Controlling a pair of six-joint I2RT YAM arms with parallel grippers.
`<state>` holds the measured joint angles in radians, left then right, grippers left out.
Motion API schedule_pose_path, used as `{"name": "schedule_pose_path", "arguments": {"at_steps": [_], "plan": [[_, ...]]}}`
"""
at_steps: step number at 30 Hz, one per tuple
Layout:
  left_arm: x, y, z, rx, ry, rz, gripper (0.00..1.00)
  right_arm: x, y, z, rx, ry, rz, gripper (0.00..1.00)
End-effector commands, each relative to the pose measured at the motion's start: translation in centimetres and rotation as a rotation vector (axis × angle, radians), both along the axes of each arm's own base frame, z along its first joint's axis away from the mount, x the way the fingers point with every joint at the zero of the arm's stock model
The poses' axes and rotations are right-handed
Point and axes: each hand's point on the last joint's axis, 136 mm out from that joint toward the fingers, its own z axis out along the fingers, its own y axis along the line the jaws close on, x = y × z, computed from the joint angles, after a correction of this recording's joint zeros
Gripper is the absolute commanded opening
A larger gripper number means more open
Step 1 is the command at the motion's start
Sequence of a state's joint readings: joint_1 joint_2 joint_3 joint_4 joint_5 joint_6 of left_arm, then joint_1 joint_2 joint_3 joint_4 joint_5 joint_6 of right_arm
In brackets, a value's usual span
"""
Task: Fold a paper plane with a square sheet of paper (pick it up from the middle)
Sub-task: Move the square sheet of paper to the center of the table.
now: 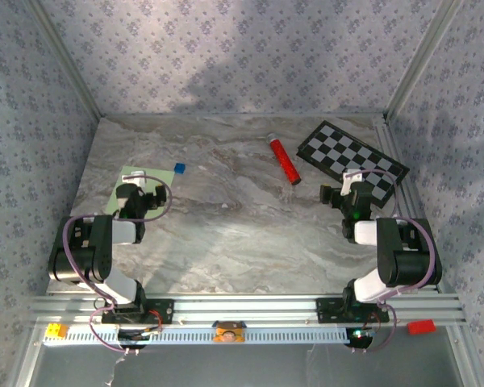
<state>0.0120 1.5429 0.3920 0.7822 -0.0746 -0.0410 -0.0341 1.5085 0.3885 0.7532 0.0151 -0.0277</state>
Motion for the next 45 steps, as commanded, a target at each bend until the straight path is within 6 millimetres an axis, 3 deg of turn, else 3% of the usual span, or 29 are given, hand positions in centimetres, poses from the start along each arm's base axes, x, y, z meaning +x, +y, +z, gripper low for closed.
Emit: {"name": "schedule_pose_path", "arguments": {"at_steps": [1,9,16,26,29,33,35,40,43,45], "plan": [[1.1,-0.2,1.8,0.007,-0.058,-0.019,1.0,0.6,-0.4,0.6,-0.01,-0.026,-0.017,1.0],[0.8,-1.1,2.0,0.004,-0.066,-0.07,1.0,0.3,0.2,0.8,-0.02,-0.041,0.007,1.0],[-0.3,-0.2,3.4,-0.014,-0.128,-0.03,1.0,0.3,0.7,1.1,-0.034,-0.043,0.027,1.0],[-1.7,1.7,5.8,-0.046,-0.039,0.109,1.0,-1.7,1.0,4.5,-0.013,0.041,0.021,1.0],[-2.3,3.5,6.4,-0.103,0.026,0.263,1.0,-3.1,1.4,5.6,0.047,0.092,0.023,1.0],[-4.8,5.8,6.0,-0.213,0.195,0.515,1.0,-4.7,2.4,7.0,0.254,0.221,-0.032,0.99],[-4.4,4.8,5.5,-0.281,0.258,0.435,1.0,-5.3,3.3,7.1,0.348,0.283,-0.029,1.0],[-3.3,3.2,4.8,-0.433,0.357,0.329,1.0,-5.9,8.4,7.9,0.601,0.331,0.168,1.0],[-2.5,2.4,4.5,-0.47,0.396,0.27,1.0,-6.1,9.9,7.7,0.626,0.361,0.2,1.0],[-2.3,2.9,3.9,-0.458,0.438,0.304,1.0,-6.2,10.6,7.5,0.622,0.372,0.215,1.0]]}}
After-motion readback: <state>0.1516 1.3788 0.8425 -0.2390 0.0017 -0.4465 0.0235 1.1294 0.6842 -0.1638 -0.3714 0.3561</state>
